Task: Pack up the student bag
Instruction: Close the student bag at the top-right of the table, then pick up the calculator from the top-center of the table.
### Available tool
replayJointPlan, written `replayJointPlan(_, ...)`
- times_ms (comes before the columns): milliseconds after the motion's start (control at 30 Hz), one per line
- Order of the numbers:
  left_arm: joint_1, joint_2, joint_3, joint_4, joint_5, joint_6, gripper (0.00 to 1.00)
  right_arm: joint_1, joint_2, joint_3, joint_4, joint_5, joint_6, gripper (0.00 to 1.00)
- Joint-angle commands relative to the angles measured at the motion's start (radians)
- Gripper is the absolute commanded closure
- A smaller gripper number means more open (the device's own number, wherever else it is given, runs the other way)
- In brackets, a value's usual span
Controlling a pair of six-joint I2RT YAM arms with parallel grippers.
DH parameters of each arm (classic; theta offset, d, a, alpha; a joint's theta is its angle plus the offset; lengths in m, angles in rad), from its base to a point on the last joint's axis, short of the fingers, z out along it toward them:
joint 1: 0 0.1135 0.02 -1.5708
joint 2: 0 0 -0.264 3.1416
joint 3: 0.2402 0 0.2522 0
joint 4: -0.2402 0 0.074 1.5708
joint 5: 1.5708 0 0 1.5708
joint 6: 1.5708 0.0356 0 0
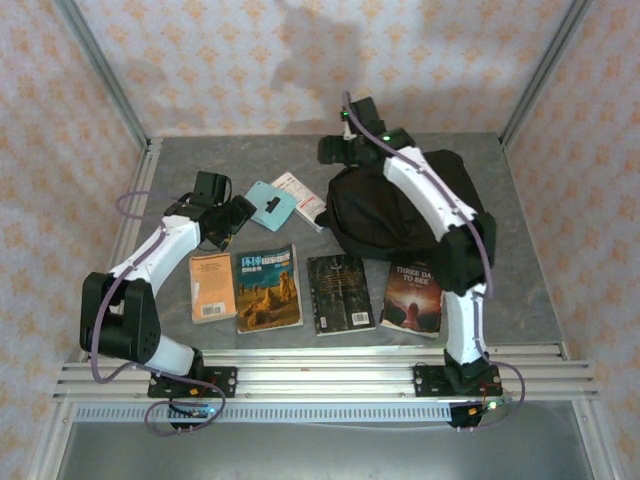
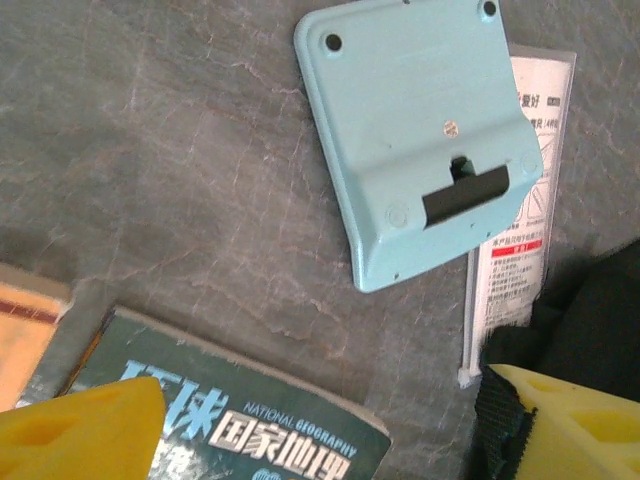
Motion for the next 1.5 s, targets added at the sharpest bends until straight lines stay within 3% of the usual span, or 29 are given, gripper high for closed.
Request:
replayJointPlan(0,0.021,0.033,-0.005,0.106,0.018,-0.036,0.21,0.030,0.161,0.174,-0.062,-0.120,0.019,0.18)
replayJointPlan(33,0.026,0.048,-0.002,0.116,0.012,-0.036,0.23,0.034,0.216,0.241,-0.085,-0.129,0.030,0.18)
replayJointPlan(100,0.040,0.092,-0.002,0.153,0.015,-0.048,0.36,0.037,0.319,0.354,-0.114,-0.167,0.054,0.19)
replayJointPlan(233,0.061,0.189,-0.005,0.246,0.051,-0.085,0.49,0.043,0.422,0.420,-0.079,-0.208,0.086,0.19)
replayJointPlan(367,0.064,0.272,0.010,0.320,0.071,-0.112,0.50,0.058,0.473,0.420,-0.003,-0.256,0.102,0.19)
replayJointPlan(567,0.064,0.341,0.065,0.295,0.022,-0.069,0.52,0.086,0.549,0.454,0.057,-0.269,0.132,0.19)
replayJointPlan(867,0.064,0.447,0.098,0.316,0.033,-0.080,0.54,0.100,0.687,0.566,0.138,-0.252,0.241,0.19)
replayJointPlan(1033,0.064,0.463,0.110,0.302,0.029,-0.066,0.54,0.112,0.717,0.567,0.132,-0.311,0.272,0.19)
replayJointPlan(1233,0.063,0.491,0.132,0.301,0.065,-0.054,0.54,0.113,0.677,0.563,0.026,-0.512,0.264,0.22)
replayJointPlan(1467,0.063,0.477,0.128,0.276,0.068,-0.037,0.55,0.104,0.520,0.468,-0.045,-0.566,0.254,0.26)
